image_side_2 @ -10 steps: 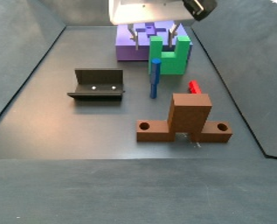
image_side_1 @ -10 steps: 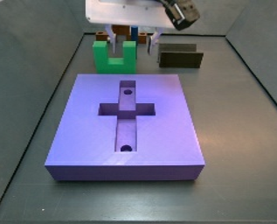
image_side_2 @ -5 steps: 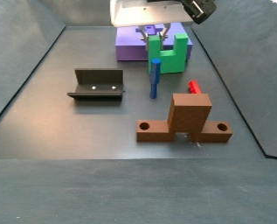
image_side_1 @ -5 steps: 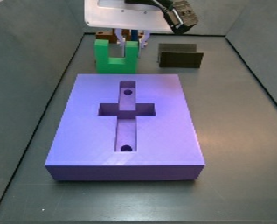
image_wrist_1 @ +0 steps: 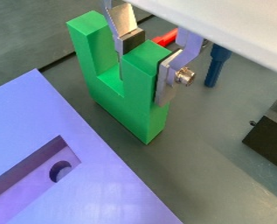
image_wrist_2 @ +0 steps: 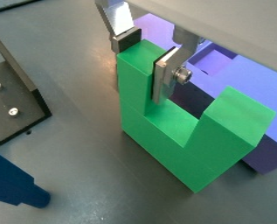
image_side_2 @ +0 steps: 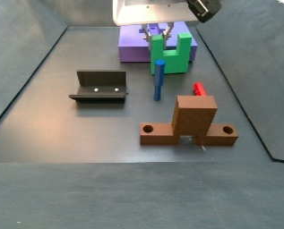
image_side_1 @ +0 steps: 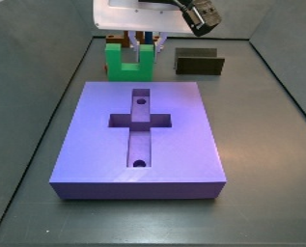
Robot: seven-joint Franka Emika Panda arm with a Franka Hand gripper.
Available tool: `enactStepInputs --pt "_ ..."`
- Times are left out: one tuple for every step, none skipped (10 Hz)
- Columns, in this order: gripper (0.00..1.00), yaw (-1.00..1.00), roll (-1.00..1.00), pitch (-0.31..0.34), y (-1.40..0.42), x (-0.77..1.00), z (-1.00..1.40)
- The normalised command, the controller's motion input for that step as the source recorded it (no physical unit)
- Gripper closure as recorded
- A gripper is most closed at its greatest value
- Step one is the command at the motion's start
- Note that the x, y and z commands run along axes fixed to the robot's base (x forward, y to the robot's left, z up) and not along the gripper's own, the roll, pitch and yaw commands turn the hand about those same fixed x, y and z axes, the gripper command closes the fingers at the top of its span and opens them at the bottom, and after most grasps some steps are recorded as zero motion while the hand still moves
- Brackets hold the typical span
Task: Pick up the green object. Move up. Move to above the board. Insert the green object.
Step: Pick up the green object, then move up.
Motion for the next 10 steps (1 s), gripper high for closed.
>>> enactStepInputs --pt "1.0 0.0 0.0 0.0 0.0 0.0 0.0" --pt "1.0 0.0 0.0 0.0 0.0 0.0 0.0" --pt "1.0 0.0 0.0 0.0 0.0 0.0 0.0" --pt "1.0 0.0 0.0 0.0 0.0 0.0 0.0" --pt "1.0 0.0 0.0 0.0 0.0 0.0 0.0" --pt "1.0 0.0 0.0 0.0 0.0 0.0 0.0" --pt "1.0 0.0 0.0 0.0 0.0 0.0 0.0" --pt "1.0 0.0 0.0 0.0 0.0 0.0 0.83" --pt "1.0 -0.02 0.0 0.043 -0.1 -0.06 0.75" --pt "1.0 -0.01 -0.01 0.048 -0.09 -0.07 0.61"
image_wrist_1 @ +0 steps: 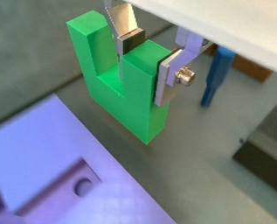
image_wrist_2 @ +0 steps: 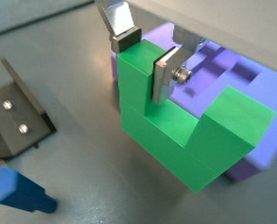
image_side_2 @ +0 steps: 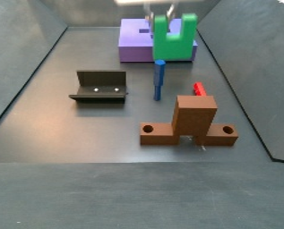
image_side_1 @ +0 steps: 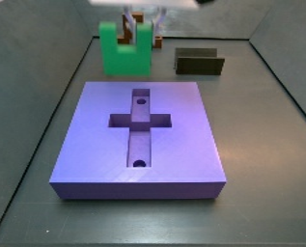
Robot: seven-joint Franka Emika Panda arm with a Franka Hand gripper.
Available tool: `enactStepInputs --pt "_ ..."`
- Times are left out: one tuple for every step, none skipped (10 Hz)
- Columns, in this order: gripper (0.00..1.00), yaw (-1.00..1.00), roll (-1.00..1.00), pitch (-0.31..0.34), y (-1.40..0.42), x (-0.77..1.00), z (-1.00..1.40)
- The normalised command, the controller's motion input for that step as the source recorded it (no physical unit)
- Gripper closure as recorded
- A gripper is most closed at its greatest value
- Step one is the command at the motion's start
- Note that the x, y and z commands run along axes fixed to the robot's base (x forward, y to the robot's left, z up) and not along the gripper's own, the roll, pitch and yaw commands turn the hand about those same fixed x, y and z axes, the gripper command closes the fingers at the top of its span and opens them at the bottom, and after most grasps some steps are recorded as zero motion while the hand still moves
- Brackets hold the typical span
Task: Pick up the green object. Move up. Move to above the board. Insert the green object.
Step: Move to above the board.
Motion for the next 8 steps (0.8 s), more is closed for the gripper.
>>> enactStepInputs --pt "1.0 0.0 0.0 0.0 0.0 0.0 1.4" --pt "1.0 0.0 0.0 0.018 0.01 0.0 1.4" --pt "1.0 0.0 0.0 0.033 0.01 -0.04 1.4" --pt "1.0 0.0 -0.01 0.014 0.01 0.02 1.4" --pt "1.0 0.0 -0.01 0.065 0.0 0.08 1.4" --pt "1.0 0.0 -0.02 0.099 0.01 0.03 0.66" --pt "1.0 -0.33 0.18 0.094 -1.4 0.11 0.4" --pt "1.0 -0.28 0.2 0.085 -1.4 0.11 0.31"
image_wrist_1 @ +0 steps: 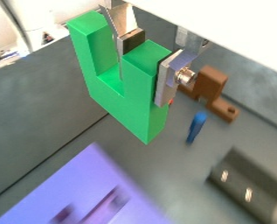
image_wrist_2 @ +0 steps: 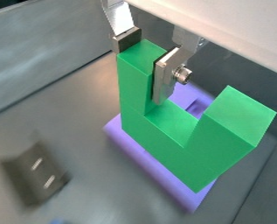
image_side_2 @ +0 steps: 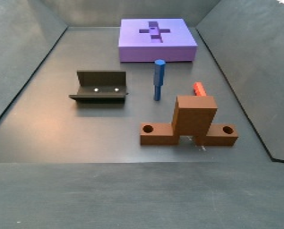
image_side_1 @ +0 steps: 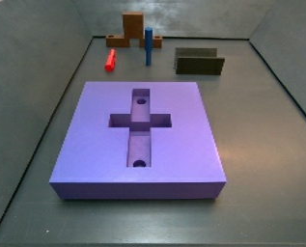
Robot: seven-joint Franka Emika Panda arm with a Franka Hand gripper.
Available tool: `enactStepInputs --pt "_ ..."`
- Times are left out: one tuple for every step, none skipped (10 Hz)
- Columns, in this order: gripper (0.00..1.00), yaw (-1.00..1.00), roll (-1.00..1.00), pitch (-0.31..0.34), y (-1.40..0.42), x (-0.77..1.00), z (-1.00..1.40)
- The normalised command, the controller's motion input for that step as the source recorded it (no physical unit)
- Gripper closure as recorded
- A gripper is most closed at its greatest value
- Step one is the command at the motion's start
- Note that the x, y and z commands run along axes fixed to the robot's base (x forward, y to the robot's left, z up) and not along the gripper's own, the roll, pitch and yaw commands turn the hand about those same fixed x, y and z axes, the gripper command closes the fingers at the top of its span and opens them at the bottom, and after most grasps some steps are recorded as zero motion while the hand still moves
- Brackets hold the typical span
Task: Pick up the green object. Move up. Move to above the board. Insert the green object.
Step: Move to above the board, then insert the green object.
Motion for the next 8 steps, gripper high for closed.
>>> enactStepInputs --pt "1.0 -0.19 0.19 0.105 -1.4 0.13 0.31" --pt "1.0 -0.06 0.08 0.14 -1.4 0.25 0.29" --pt "1.0 -0.03 0.08 0.149 -0.78 0.16 0.17" --pt "1.0 -0.01 0.07 0.156 -0.27 0.11 0.07" --pt "1.0 0.0 0.0 0.0 0.0 0.01 -0.05" --pt "1.0 0.0 -0.03 -0.181 -0.14 0.0 -0.61" --pt "1.0 0.14 -0.03 -0.207 -0.18 0.06 -0.81" --pt "1.0 0.31 -0.05 -0.211 -0.21 0.17 -0.77"
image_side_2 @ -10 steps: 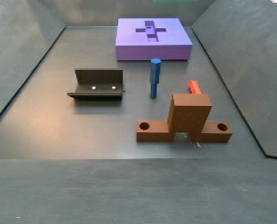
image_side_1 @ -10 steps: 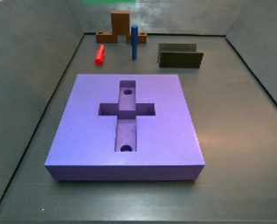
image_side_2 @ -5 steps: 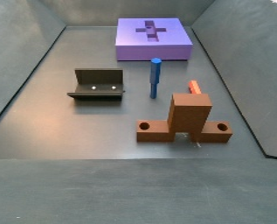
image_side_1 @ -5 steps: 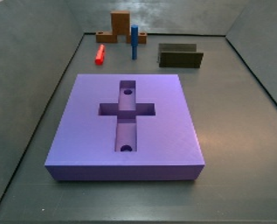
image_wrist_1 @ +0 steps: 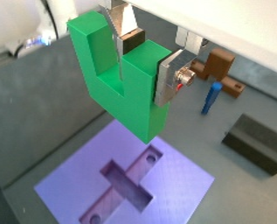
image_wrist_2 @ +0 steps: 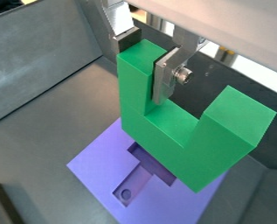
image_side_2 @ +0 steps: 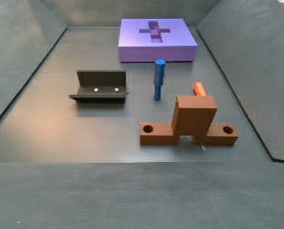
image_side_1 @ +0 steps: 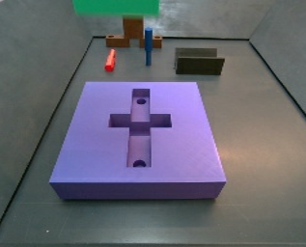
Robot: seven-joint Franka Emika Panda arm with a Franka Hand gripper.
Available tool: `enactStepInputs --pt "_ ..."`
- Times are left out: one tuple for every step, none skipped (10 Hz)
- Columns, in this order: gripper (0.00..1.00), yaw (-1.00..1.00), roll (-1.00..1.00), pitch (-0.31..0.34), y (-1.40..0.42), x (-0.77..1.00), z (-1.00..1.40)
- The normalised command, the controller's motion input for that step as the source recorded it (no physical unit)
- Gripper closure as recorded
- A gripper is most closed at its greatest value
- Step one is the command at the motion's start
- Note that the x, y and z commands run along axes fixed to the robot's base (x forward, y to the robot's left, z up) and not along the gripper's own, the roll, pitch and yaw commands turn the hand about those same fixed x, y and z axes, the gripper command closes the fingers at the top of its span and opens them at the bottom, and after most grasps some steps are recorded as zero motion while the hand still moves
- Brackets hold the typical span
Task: Pick up the green object. Move up. Move to above the board. Insert the green object.
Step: Insert the green object.
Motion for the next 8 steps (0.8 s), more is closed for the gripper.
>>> enactStepInputs --pt "1.0 0.29 -0.05 -0.221 -0.25 0.21 -0.76" --pt "1.0 0.27 -0.05 -0.227 -0.27 0.23 -0.75" --pt "1.0 0.1 0.0 -0.271 -0.37 0.38 -0.73" --pt "1.0 0.0 0.13 -0.236 -0.51 0.56 -0.69" --pt "1.0 0.0 0.15 -0.179 -0.25 0.58 -0.7" --pt "1.0 -0.04 0.09 -0.053 -0.02 0.38 -0.73" --pt "1.0 -0.19 0.08 -0.053 0.0 0.08 -0.64" --pt "1.0 -0.09 0.04 -0.051 0.01 0.0 -0.58"
